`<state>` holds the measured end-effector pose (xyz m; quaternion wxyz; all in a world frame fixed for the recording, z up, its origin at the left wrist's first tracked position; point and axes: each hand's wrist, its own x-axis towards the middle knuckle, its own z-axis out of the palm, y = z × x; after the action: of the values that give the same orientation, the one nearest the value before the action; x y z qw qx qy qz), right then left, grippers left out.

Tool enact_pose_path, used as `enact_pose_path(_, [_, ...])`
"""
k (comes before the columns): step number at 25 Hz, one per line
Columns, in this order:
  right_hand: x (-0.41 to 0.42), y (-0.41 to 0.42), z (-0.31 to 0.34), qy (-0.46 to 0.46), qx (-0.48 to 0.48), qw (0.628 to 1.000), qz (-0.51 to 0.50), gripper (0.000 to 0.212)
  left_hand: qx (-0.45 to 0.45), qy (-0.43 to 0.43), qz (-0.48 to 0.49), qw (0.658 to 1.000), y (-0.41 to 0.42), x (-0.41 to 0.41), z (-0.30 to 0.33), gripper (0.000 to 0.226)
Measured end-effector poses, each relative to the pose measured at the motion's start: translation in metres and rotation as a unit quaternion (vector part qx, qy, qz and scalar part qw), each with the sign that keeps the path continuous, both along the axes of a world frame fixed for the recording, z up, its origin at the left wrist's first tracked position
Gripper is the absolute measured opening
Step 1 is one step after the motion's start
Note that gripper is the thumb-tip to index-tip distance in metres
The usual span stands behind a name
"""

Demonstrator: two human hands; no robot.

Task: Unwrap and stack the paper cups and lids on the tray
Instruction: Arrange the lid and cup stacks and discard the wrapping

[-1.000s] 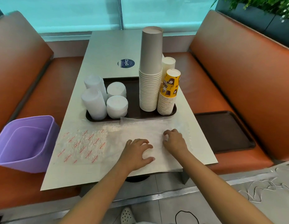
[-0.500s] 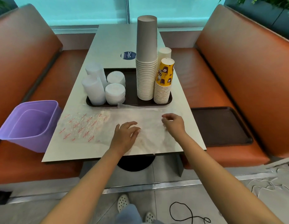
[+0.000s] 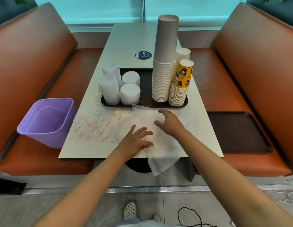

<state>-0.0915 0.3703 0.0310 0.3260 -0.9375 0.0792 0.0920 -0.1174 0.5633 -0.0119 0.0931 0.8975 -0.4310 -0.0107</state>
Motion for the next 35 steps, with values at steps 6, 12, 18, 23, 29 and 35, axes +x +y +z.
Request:
enact_pose_path(6, [0.013,0.028,-0.027,0.052,-0.091,0.994,-0.015,0.066,-0.119,0.086,0.425,0.893,0.034,-0.003,0.012,0.049])
enact_pose_path(12, [0.018,0.037,-0.031,0.034,0.02,0.997,-0.065,0.033,-0.313,0.323,0.584,0.676,0.029,0.005,0.021,0.065])
enact_pose_path(18, [0.017,0.038,-0.005,0.037,0.297,0.95,-0.094,0.016,-0.318,0.235,0.585,0.708,0.038,0.015,0.026,0.042])
enact_pose_path(23, [0.012,0.03,0.04,0.105,0.563,0.82,-0.013,0.019,-0.502,0.3,0.503,0.636,0.036,0.029,0.043,0.071])
enact_pose_path(29, [0.01,0.011,0.059,0.12,0.539,0.834,-0.014,0.019,-0.504,0.553,0.368,0.553,0.028,0.045,0.061,0.032])
enact_pose_path(35, [0.022,-0.002,0.073,0.076,0.255,0.963,-0.044,0.018,-0.473,0.383,0.395,0.688,0.021,0.083,0.107,0.014])
